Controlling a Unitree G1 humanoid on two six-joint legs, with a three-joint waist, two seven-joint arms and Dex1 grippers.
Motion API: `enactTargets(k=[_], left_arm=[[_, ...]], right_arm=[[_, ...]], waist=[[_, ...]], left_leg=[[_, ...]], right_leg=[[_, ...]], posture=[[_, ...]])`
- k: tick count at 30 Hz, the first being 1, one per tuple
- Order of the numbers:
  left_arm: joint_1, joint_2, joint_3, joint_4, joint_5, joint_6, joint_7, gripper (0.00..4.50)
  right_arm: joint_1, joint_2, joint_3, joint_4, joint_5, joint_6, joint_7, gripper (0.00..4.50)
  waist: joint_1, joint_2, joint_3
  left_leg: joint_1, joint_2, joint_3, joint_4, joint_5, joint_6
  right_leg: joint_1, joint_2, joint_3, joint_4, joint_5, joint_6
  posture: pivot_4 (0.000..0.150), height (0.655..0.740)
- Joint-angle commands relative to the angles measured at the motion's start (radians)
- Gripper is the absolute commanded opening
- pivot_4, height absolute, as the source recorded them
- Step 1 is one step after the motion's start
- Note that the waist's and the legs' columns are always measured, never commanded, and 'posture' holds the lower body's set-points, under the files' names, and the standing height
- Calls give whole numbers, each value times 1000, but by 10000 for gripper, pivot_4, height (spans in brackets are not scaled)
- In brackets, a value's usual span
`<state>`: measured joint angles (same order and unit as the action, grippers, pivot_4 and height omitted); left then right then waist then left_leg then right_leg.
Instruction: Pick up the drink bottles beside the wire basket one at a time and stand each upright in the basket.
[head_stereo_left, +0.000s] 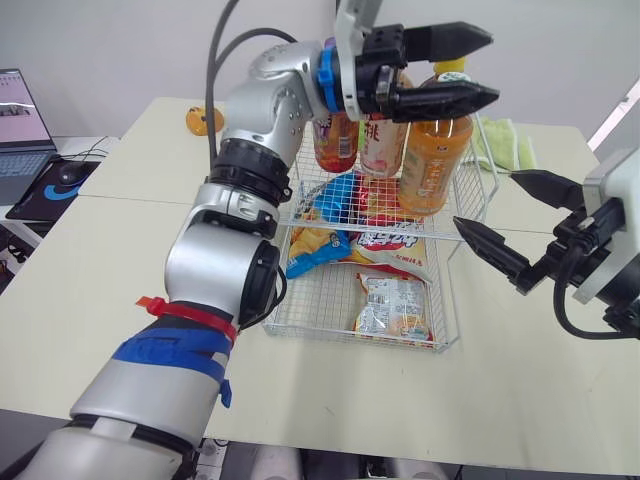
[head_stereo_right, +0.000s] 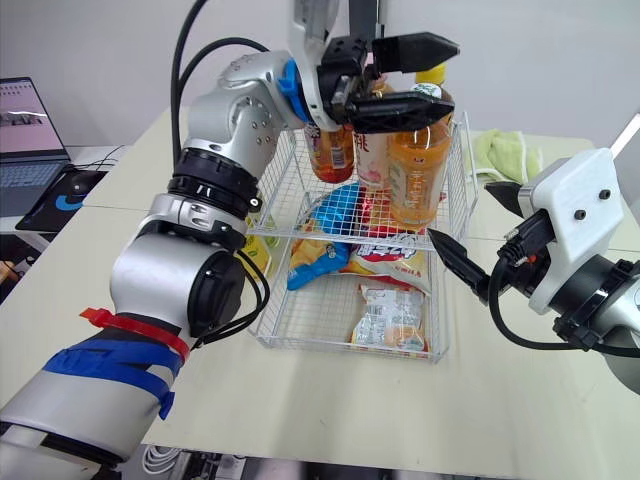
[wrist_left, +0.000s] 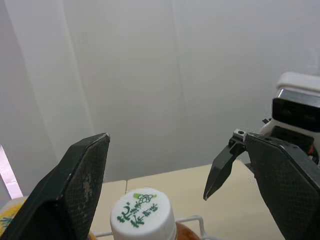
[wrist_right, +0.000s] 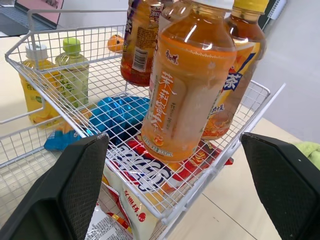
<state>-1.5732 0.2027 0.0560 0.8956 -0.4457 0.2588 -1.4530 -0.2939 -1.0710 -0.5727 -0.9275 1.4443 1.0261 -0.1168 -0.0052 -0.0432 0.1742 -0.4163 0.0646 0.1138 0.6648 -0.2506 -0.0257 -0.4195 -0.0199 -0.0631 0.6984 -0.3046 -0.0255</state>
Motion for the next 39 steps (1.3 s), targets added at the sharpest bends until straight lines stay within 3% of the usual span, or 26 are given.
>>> enactTargets(k=[1,4,8,11,15,20,26,33,39], left_arm=[[-32,39,49,-67,-32,45,29,44692],[-5,85,75,-124,-47,97,61,44692],[51,148,101,-187,-51,144,116,44692],[124,208,121,-261,-57,179,152,44692],[230,258,153,-398,-87,234,230,44692],[400,347,213,-599,-111,281,337,44692],[743,497,378,-868,-162,367,473,44692],[1115,543,534,-1061,-236,443,568,44692],[1398,454,594,-1258,-310,444,662,44692]], right_arm=[[24,-34,-37,1,19,-63,22,45000],[146,-43,-231,-67,137,-98,67,45000],[159,-112,-290,-3,221,-145,171,45000],[116,-170,-215,47,253,-187,273,45000],[48,-189,-67,89,183,-242,381,45000],[-97,-139,174,141,49,-295,479,45000],[-261,-6,412,223,-142,-304,604,45000],[-349,109,509,293,-275,-293,683,45000],[-298,129,454,276,-290,-299,742,45000]], waist=[[0,0,0],[5,0,0],[3,1,0],[-2,1,0],[-4,0,0],[-9,0,0],[-26,1,-1],[-20,-1,-1],[-7,-1,-2]], left_leg=[[0,0,0,0,0,0],[0,0,-2,0,0,0],[0,0,-3,0,0,0],[9,0,-5,1,0,0],[15,0,-5,-1,0,0],[15,0,-3,0,0,0],[16,2,-3,-1,0,0],[16,2,-3,0,0,0],[15,2,-3,-1,0,0]], right_leg=[[0,0,0,0,0,0],[1,0,-1,0,-1,1],[2,0,1,0,-2,3],[11,0,0,-1,-2,3],[17,0,2,0,-4,7],[16,0,4,0,-2,3],[15,0,5,1,-2,3],[16,-1,4,1,-2,3],[16,-2,4,0,-2,3]], posture=[[1500,7400],[1500,7400],[1500,7400],[1500,7400],[1500,7400],[1500,7400],[1500,7400],[1500,7400],[1500,7400]])
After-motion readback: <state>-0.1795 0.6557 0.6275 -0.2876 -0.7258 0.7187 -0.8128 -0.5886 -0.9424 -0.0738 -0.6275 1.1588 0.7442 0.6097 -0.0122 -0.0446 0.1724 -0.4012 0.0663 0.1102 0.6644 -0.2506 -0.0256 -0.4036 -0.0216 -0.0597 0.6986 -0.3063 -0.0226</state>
